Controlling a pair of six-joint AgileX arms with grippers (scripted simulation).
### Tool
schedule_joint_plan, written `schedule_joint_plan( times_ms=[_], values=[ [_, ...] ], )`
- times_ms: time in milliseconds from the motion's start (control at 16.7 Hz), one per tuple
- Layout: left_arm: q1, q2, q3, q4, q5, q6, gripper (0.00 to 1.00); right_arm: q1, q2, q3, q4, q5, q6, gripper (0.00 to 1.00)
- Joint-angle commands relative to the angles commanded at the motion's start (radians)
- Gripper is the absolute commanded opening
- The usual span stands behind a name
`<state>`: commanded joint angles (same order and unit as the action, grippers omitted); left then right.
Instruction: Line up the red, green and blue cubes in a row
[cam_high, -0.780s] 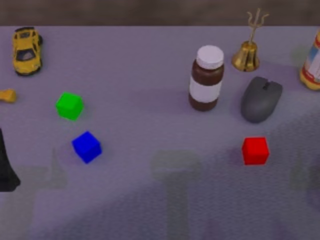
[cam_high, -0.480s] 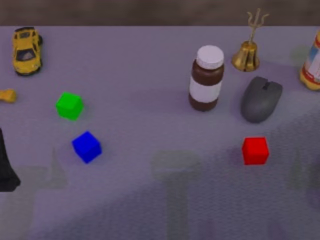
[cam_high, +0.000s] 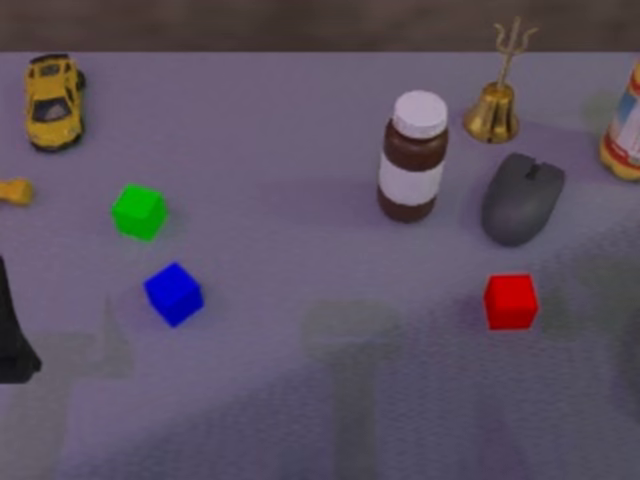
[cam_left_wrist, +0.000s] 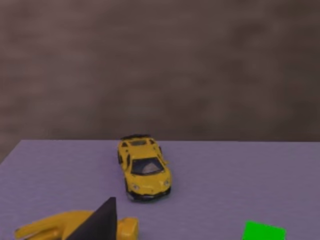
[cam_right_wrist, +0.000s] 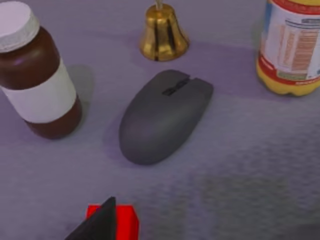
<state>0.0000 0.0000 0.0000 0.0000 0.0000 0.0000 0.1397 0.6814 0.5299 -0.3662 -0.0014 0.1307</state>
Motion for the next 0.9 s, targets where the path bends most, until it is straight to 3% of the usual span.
schedule_joint_plan(
  times_ms=[480, 900],
  values=[
    [0.0, 0.0, 0.0, 0.0, 0.0, 0.0, 1.0, 0.149, 0.853, 0.559, -0.414, 0.003, 0.14, 1.0],
    [0.0, 0.0, 0.0, 0.0, 0.0, 0.0, 1.0, 0.234, 1.28, 0.897, -0.634, 0.003, 0.221, 1.0]
  ],
)
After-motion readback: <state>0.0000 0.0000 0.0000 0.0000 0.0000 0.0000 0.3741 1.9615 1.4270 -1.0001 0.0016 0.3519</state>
